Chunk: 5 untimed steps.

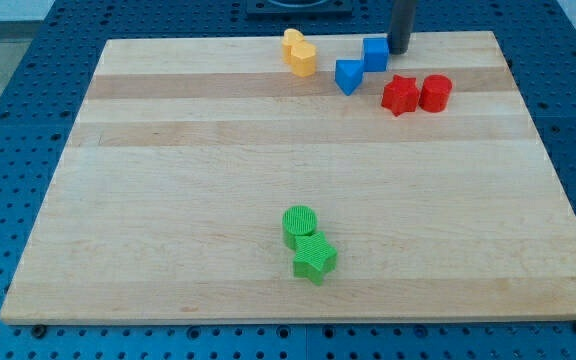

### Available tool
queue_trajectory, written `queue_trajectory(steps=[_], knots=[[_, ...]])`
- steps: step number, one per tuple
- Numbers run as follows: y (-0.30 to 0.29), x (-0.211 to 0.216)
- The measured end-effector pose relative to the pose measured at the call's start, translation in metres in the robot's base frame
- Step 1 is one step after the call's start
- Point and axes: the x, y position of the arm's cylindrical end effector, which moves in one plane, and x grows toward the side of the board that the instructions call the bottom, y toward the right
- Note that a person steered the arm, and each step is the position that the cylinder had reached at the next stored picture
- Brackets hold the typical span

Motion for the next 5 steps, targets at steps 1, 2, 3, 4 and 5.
queue_trajectory(steps=[1,2,3,4,5], knots=[[-0.007,0.000],[-0.020,0.004],[-0.036,0.019],[-0.055,0.034],[-0.073,0.043]])
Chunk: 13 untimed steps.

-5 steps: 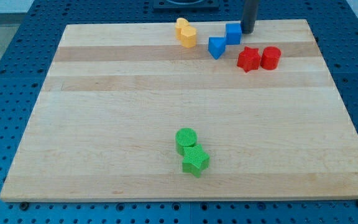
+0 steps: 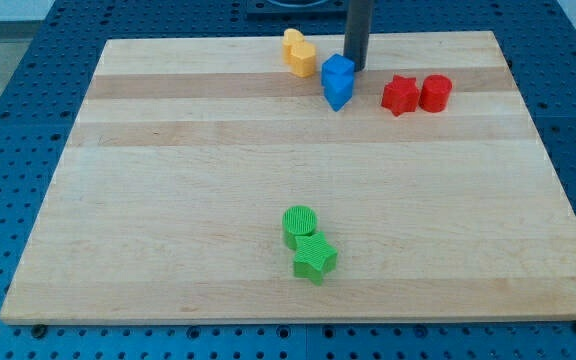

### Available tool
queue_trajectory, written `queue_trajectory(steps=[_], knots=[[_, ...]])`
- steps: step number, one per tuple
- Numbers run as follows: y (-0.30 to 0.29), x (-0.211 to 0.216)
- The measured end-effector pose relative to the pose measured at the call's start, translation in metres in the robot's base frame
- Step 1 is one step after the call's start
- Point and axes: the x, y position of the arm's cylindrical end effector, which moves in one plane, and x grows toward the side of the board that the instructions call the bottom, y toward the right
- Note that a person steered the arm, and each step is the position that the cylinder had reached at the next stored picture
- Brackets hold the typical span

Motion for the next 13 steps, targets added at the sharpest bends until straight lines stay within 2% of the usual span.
queue_trajectory(steps=[3,7,11,13], knots=[[-0.050,0.013],[-0.055,0.098],[-0.131,0.105],[-0.153,0.088]])
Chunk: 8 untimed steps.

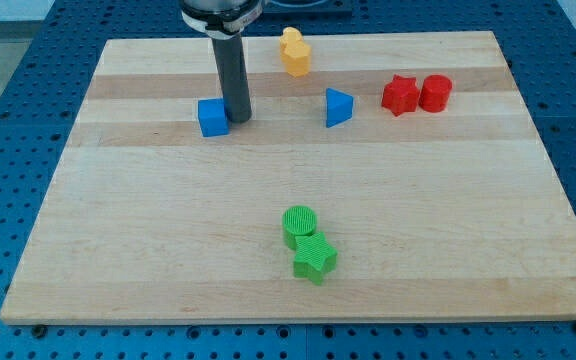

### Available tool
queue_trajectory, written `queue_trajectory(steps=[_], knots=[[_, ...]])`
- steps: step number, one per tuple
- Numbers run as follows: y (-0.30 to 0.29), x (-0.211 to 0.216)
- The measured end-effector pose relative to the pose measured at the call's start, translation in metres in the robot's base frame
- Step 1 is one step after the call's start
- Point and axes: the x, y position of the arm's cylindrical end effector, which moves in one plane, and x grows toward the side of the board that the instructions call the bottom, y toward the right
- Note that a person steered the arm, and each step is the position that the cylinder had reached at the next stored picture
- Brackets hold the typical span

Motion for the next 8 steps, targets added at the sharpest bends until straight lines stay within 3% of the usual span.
queue_trajectory(steps=[2,5,8], knots=[[-0.019,-0.003],[-0.075,0.050],[-0.102,0.077]])
